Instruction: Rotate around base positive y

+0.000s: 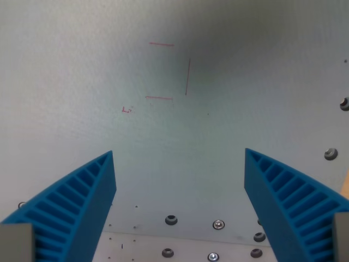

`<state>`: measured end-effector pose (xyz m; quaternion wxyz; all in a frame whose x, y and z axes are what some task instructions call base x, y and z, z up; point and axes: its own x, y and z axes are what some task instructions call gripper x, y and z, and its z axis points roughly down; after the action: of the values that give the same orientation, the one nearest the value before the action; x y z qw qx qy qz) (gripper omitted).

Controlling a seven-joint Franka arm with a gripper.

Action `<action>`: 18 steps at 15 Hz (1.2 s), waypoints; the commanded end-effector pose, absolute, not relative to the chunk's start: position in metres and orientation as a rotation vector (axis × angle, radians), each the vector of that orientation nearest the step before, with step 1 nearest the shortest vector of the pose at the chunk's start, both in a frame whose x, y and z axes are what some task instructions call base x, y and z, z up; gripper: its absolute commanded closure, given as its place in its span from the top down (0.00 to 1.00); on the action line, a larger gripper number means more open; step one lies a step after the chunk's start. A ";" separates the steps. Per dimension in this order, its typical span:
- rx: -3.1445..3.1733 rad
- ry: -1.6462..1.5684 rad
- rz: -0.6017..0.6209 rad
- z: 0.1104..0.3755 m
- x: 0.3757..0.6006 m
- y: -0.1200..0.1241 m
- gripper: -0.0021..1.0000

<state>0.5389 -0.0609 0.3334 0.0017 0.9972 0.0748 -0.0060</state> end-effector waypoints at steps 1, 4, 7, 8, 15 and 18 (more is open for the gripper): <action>3.130 0.235 -0.032 0.335 0.539 -0.061 1.00; 3.131 0.236 -0.087 0.335 0.539 -0.061 1.00; 3.132 0.236 -0.142 0.335 0.539 -0.061 1.00; 3.132 0.236 -0.160 0.335 0.539 -0.061 1.00; 3.129 0.236 -0.288 0.335 0.539 -0.061 1.00; 3.126 0.235 -0.343 0.335 0.539 -0.061 1.00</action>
<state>0.5297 -0.0600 0.3280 -0.0022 0.9967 0.0748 -0.0306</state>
